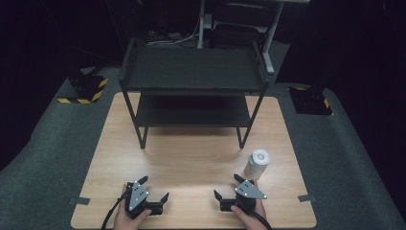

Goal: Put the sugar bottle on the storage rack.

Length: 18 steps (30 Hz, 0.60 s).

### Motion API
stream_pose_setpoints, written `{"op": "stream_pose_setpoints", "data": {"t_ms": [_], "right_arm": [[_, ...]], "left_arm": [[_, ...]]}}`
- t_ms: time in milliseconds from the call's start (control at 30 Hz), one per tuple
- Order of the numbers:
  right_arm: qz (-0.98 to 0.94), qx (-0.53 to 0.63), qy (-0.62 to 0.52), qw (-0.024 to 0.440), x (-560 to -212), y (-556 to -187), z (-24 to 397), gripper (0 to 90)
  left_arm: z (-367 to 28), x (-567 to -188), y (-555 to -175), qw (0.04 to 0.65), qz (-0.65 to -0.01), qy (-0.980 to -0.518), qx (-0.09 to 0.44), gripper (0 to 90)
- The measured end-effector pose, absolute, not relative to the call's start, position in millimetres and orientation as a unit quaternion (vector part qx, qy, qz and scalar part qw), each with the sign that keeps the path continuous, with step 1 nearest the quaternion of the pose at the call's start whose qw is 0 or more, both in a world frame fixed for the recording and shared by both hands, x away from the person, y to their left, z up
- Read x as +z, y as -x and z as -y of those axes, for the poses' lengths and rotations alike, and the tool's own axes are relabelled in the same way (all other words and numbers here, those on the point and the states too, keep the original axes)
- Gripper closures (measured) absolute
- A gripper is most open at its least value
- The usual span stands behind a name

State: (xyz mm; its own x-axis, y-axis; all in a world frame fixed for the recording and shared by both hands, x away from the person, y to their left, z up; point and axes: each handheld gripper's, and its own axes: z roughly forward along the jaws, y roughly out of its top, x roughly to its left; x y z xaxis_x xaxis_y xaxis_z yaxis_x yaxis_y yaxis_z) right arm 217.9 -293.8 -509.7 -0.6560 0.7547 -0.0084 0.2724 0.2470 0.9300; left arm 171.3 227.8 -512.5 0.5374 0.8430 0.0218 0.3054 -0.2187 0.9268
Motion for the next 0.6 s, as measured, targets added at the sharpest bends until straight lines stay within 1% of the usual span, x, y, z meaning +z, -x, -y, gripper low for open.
{"op": "stream_pose_setpoints", "data": {"t_ms": [600], "right_arm": [[-0.752, 0.514, -0.330, 0.247, -511.9, -214.6, 294.3, 0.4]], "left_arm": [[-227.3, -511.0, -172.3, 0.482, -0.396, -0.732, 0.274, 0.5]]}}
